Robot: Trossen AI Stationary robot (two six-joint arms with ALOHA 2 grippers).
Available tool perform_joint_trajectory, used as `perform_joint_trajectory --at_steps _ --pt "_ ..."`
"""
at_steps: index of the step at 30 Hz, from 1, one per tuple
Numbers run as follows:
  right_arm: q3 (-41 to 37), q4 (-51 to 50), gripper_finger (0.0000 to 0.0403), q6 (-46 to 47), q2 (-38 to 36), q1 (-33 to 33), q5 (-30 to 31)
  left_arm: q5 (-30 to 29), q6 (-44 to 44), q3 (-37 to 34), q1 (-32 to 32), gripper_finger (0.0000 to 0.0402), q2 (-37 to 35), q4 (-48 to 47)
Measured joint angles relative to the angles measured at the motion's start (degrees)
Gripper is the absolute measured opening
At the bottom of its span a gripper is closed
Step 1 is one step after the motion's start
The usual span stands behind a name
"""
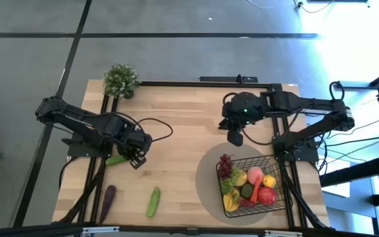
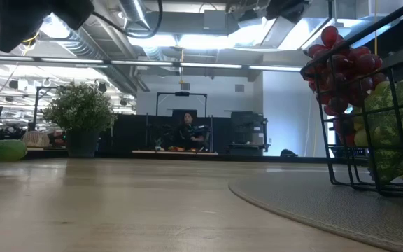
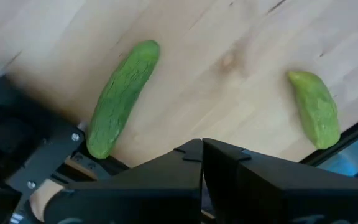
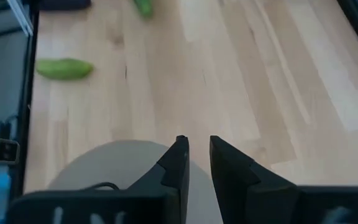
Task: Build produce basket
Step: Put the cucumber into the wire basket
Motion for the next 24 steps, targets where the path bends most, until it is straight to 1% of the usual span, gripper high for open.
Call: perform_joint_trajectory --at_steps 7,18,21,24 --pt "0.00 0.00 0.0056 -7.36 1.46 -0.31 -0.05 -0.11 6.11 -0.90 0.00 0.0000 0.00 2.10" --pt "0.00 0.02 0.0056 -7.54 1.46 -0.29 -0.05 -2.03 12.27 -0.90 0.00 0.0000 0.00 2.10" --pt "0.00 0.01 0.0056 -7.54 1.46 -0.29 -0.05 -3.84 13.53 -0.90 0.02 0.0000 0.00 2.05" --pt "0.00 0.02 0.0056 -7.54 1.46 -0.29 -0.05 -4.16 14.93 -0.90 0.02 0.0000 0.00 1.83"
